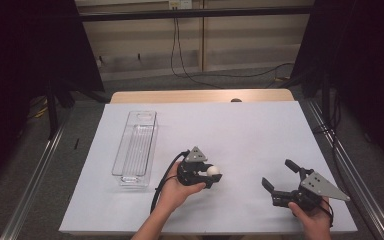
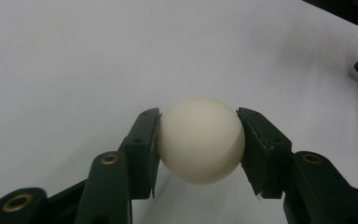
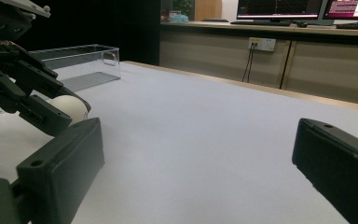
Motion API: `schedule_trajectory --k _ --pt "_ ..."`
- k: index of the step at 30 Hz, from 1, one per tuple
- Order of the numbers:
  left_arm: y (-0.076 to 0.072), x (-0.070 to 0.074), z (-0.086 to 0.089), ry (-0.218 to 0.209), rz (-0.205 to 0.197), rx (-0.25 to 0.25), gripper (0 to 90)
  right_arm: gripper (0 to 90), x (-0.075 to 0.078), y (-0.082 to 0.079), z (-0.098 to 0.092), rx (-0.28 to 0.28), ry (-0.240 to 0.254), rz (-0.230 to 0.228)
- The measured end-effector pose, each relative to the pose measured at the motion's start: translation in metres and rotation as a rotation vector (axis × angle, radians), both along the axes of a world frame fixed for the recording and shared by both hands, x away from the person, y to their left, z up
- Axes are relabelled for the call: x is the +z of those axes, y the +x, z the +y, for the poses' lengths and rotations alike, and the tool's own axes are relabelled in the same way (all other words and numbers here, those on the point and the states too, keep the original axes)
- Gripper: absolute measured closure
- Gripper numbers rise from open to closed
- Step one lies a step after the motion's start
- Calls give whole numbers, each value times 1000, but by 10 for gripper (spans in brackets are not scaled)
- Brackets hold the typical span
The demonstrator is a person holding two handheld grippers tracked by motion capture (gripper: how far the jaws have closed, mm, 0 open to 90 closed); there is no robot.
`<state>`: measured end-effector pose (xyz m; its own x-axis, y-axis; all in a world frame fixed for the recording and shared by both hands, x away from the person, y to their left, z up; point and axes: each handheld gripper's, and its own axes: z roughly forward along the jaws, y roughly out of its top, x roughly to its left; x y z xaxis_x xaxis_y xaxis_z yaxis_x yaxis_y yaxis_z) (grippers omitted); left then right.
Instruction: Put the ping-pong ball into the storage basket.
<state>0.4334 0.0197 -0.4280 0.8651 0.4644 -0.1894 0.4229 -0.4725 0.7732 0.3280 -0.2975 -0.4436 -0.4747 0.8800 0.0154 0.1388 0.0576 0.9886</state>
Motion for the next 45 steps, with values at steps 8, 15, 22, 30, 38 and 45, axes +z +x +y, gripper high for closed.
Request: schedule_trajectory --k 8,15,22,30,38,45 --pt "0 1 2 3 7 -9 512 16 0 0 0 -8 3 -1" --pt "2 2 6 -4 15 0 512 16 1 -1 1 3 0 0" --pt "4 6 12 -10 0 16 512 16 1 -1 1 6 -1 -2" --pt "5 9 17 -15 -5 32 512 16 1 -1 2 14 -8 -5" --pt "8 10 22 -35 4 53 512 16 1 -1 2 7 1 0" --pt "11 14 28 -36 5 72 512 16 1 -1 2 13 -2 -7"
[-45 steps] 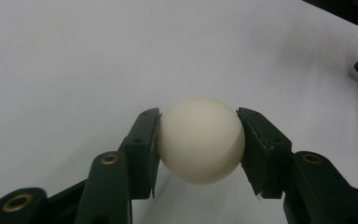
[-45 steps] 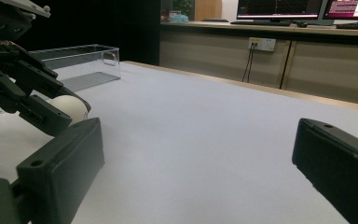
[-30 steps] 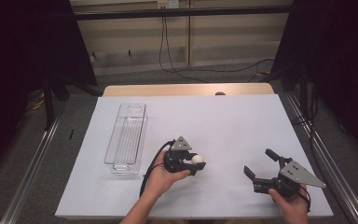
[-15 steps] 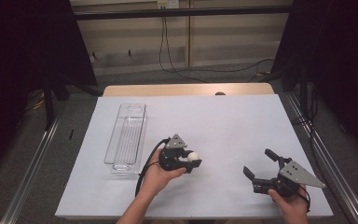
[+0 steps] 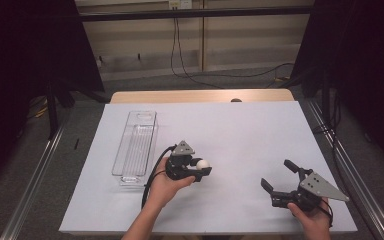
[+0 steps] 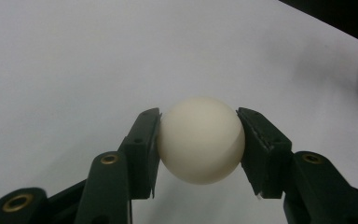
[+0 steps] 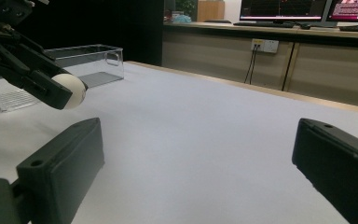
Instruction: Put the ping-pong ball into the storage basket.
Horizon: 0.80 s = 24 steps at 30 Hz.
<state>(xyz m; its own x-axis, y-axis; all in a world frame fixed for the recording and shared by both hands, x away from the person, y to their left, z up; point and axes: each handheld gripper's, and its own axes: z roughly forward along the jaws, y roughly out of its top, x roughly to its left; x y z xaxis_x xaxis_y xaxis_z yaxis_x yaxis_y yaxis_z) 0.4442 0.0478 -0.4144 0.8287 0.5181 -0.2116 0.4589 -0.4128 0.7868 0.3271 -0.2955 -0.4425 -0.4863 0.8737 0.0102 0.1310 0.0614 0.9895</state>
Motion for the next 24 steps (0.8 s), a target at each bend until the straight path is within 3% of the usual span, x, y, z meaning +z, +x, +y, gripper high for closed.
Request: schedule_trajectory --k 24 --pt "5 0 9 7 19 29 512 17 0 0 1 3 -2 -1"
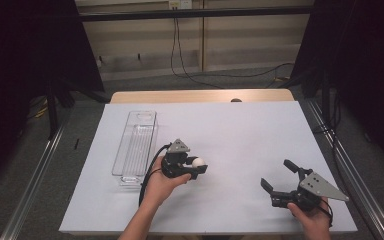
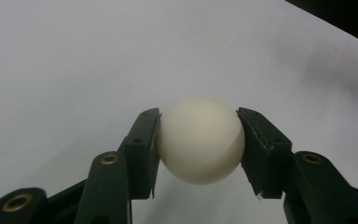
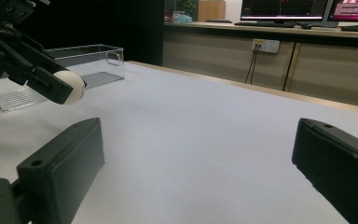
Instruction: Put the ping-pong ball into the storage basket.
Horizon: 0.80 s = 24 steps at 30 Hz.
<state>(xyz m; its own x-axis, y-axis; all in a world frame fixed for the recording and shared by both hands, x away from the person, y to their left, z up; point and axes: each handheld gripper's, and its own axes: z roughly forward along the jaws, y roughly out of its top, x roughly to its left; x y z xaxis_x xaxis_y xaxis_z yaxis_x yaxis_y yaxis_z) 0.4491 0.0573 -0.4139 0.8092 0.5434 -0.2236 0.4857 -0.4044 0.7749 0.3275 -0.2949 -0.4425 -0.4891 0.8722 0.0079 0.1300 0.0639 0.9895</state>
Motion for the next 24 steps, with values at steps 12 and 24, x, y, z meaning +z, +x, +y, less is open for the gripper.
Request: schedule_trajectory --k 12,24 --pt "3 3 7 6 -9 30 512 17 0 0 -1 4 -2 -4" --pt "7 7 16 -9 1 64 512 17 1 -1 -1 -3 1 -4"
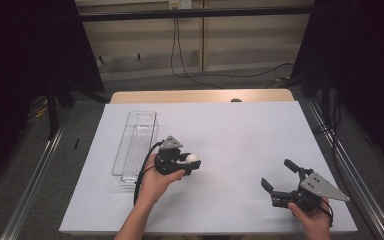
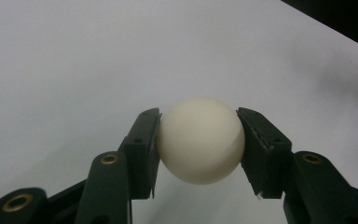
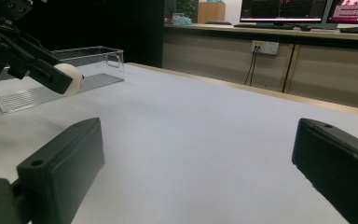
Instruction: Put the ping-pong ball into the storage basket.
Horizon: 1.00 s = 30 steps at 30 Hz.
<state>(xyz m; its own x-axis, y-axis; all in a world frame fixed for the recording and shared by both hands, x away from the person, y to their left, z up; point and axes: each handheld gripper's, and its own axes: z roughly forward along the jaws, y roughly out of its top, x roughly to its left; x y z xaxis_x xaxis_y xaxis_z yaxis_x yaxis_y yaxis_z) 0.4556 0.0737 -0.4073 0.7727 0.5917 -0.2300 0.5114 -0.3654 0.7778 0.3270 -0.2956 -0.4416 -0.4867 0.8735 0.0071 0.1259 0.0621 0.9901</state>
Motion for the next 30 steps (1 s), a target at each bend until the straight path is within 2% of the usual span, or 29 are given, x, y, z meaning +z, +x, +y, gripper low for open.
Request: schedule_trajectory --k 1,30 --pt "0 1 1 15 0 1 512 17 0 0 0 1 -1 -1" --pt "5 7 15 5 2 45 513 17 0 1 0 8 -1 -1"
